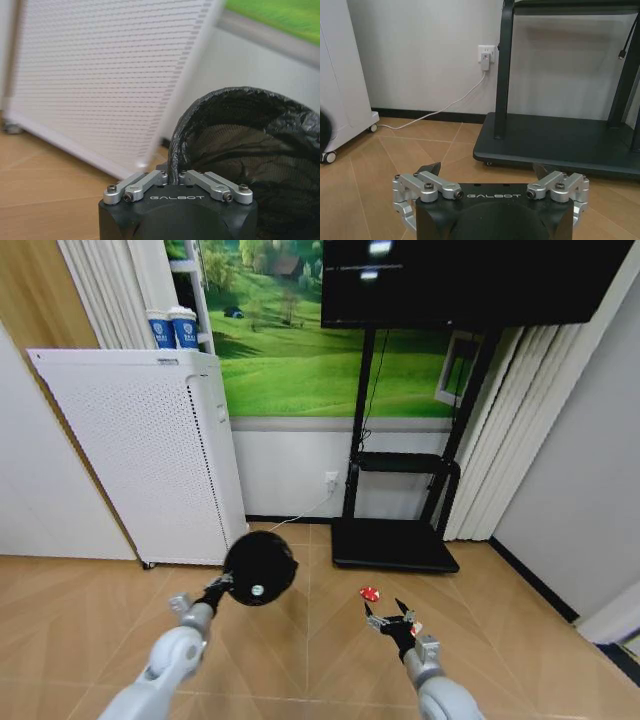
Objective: Pick up the trash bin and place the garbage on the floor into it.
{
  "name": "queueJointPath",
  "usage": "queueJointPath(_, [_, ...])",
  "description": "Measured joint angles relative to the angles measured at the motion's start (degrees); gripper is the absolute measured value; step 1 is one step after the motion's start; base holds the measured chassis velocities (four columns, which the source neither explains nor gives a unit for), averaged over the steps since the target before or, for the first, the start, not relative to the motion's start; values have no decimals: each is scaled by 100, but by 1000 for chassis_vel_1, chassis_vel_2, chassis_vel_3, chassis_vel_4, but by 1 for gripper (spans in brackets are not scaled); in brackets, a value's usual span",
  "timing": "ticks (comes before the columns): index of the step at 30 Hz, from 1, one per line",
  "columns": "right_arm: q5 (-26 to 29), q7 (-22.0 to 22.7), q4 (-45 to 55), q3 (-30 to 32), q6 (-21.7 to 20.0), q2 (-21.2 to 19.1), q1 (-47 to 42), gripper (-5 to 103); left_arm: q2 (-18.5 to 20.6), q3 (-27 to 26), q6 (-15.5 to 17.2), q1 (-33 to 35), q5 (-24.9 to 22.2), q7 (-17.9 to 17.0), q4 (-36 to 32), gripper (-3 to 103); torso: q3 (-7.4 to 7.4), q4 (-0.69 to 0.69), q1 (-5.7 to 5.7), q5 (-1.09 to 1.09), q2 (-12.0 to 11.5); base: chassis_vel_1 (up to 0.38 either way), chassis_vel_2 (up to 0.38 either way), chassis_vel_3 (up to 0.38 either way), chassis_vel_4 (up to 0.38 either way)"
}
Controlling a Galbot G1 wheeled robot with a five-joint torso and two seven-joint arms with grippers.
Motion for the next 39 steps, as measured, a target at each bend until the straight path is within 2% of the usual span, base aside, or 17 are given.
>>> queueJointPath(3, [-6,26,-2,68,-4,61,-54,100,-26,-262,2,254,60,10,71,3,0,3,0,4,0,0,0,0,0])
queueJointPath(4, [-72,82,49,223,14,194,-231,100,-28,-359,12,429,43,14,149,3,0,-10,0,0,0,0,0,0,0])
queueJointPath(6, [-97,94,56,246,28,218,-262,100,-42,-411,14,520,41,35,147,3,0,-12,0,-2,0,-38,26,21,-12])
queueJointPath(8, [-186,101,60,274,99,272,-310,100,-171,-666,-6,880,93,96,33,3,-1,-12,0,4,0,-129,52,67,-107])
queueJointPath(12, [-305,31,-26,300,316,298,-358,100,-366,-787,-83,1101,228,68,-88,3,0,-9,-1,2,0,-141,120,145,-138])
queueJointPath(15, [-380,0,-82,329,435,297,-381,100,-442,-797,-136,1132,313,-12,-128,3,0,-4,0,4,-1,-177,202,209,-168])
queueJointPath(21, [-708,-47,-269,360,824,278,-387,100,-466,-761,-201,1044,448,-131,-119,3,0,-12,0,2,-1,-241,225,260,-233])
queueJointPath(25, [-1180,-327,-403,365,873,199,-427,100,-500,-709,-209,1022,507,-176,-112,3,3,-5,1,6,-2,-246,237,218,-242])
queueJointPath(27, [-1423,-659,-679,243,820,72,-363,100,-561,-644,-172,1039,349,-322,-161,3,3,-8,1,-1,-2,-122,103,94,-79])
queueJointPath(31, [-1753,-876,-1370,-10,997,91,-19,100,-633,-608,-140,1046,304,-406,-182,3,1,-12,1,3,-2,-46,44,-5,-20])
queueJointPath(35, [-1860,-1073,-2105,-283,985,116,487,100,-650,-591,-136,1077,336,-424,-208,3,-1,-5,0,5,-1,86,-49,-72,10])
queueJointPath(39, [-1932,-1219,-2746,-600,930,57,1021,100,-664,-563,-135,1098,359,-430,-243,3,-1,-5,0,4,-1,67,-24,-20,51])
